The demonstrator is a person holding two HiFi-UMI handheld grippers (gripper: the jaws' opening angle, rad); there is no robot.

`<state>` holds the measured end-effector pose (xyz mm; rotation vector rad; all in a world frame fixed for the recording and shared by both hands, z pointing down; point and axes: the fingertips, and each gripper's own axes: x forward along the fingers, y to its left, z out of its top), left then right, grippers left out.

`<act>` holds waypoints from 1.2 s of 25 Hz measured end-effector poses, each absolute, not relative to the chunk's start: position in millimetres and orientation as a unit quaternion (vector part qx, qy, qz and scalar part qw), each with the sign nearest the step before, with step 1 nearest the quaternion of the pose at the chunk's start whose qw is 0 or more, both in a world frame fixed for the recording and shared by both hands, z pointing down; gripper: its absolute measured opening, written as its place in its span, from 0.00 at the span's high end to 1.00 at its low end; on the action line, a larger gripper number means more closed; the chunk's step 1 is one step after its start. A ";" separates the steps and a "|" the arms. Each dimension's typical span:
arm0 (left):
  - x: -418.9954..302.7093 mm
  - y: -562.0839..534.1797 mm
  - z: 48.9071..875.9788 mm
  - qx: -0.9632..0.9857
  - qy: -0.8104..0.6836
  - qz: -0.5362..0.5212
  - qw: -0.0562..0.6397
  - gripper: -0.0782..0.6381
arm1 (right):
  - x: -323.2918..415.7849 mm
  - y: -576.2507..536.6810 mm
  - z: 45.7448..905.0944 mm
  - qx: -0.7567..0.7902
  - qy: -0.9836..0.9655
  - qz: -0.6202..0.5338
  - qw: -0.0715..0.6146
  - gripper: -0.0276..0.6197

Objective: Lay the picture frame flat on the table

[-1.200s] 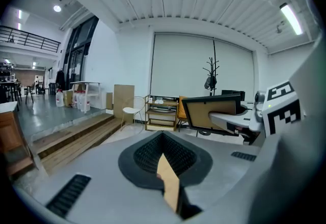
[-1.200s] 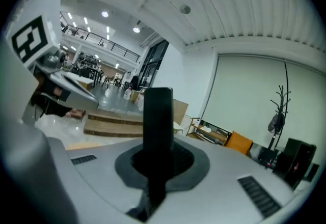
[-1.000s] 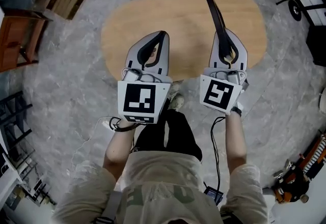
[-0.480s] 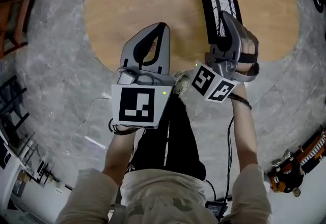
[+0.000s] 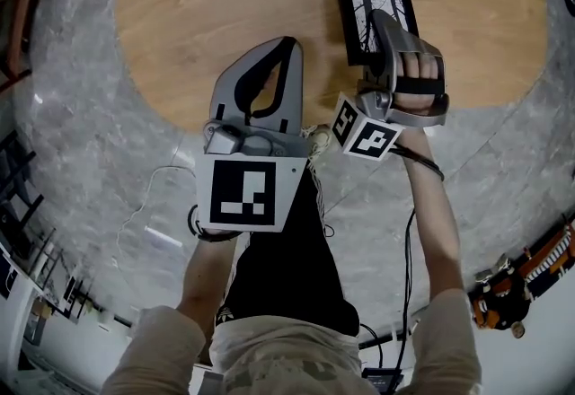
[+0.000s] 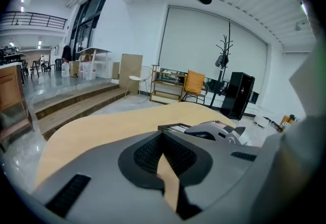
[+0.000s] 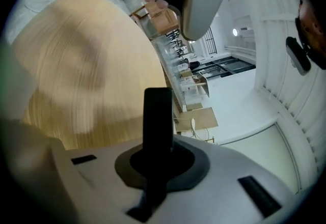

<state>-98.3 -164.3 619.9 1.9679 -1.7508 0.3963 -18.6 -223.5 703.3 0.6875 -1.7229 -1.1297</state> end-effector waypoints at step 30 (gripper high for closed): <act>-81.9 -144.9 608.5 0.716 -0.631 0.171 0.244 0.88 | -7.3 -213.8 739.5 0.135 -0.725 -0.424 0.526 0.87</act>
